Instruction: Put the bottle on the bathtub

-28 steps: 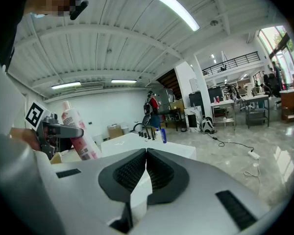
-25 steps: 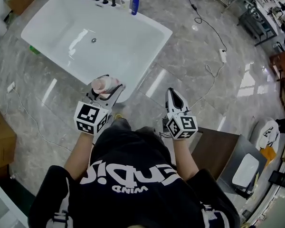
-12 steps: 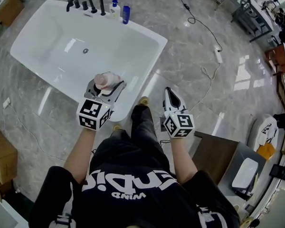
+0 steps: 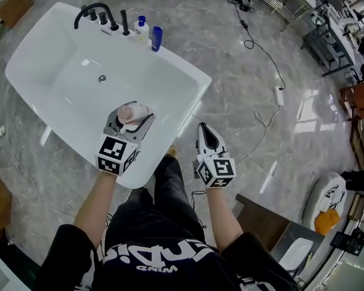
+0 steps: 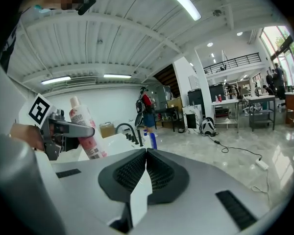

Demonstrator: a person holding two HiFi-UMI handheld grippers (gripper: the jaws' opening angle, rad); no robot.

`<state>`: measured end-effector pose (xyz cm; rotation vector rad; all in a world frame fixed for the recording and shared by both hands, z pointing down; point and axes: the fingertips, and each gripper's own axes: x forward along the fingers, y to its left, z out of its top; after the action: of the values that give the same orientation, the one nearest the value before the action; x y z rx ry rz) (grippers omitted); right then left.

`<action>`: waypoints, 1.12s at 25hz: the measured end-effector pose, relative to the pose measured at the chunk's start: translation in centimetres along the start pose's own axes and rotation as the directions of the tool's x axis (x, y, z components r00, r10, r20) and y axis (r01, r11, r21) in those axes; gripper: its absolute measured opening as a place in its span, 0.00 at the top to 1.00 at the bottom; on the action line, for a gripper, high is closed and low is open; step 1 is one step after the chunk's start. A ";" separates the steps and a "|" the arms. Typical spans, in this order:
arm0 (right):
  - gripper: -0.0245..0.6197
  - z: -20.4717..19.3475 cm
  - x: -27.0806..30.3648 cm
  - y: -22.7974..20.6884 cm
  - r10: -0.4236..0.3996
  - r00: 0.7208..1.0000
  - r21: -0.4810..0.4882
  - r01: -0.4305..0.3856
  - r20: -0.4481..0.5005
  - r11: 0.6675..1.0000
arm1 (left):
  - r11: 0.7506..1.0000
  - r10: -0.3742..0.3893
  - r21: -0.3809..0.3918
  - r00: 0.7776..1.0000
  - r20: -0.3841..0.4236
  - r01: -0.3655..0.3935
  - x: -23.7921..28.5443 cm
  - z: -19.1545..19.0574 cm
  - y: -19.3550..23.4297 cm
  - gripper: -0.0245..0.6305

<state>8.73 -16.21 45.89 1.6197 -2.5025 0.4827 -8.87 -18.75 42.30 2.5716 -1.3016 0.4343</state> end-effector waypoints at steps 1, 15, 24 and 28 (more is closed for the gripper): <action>0.92 0.2 1.2 -0.6 0.004 1.000 0.001 -0.004 -0.002 1.000 | 1.000 0.004 -0.002 1.000 -0.001 -0.004 1.3 0.1 0.6 0.59; 0.92 -0.5 15.5 -10.0 0.039 0.998 0.018 -0.038 -0.045 0.999 | 0.999 0.047 -0.024 0.998 -0.041 -0.048 19.5 -2.2 7.3 0.59; 0.92 -1.8 24.2 -13.9 0.085 0.994 0.016 -0.084 -0.069 0.996 | 0.998 0.056 -0.026 0.995 -0.078 -0.058 29.5 -4.7 11.6 0.59; 0.92 -3.4 27.2 -15.5 0.103 0.991 0.015 -0.103 -0.080 0.995 | 0.998 0.064 -0.006 0.993 -0.096 -0.065 33.6 -6.3 13.1 0.59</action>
<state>11.07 -44.49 59.58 1.4495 -2.5370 0.5631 -1.59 -49.24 61.10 2.4739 -1.3530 0.5552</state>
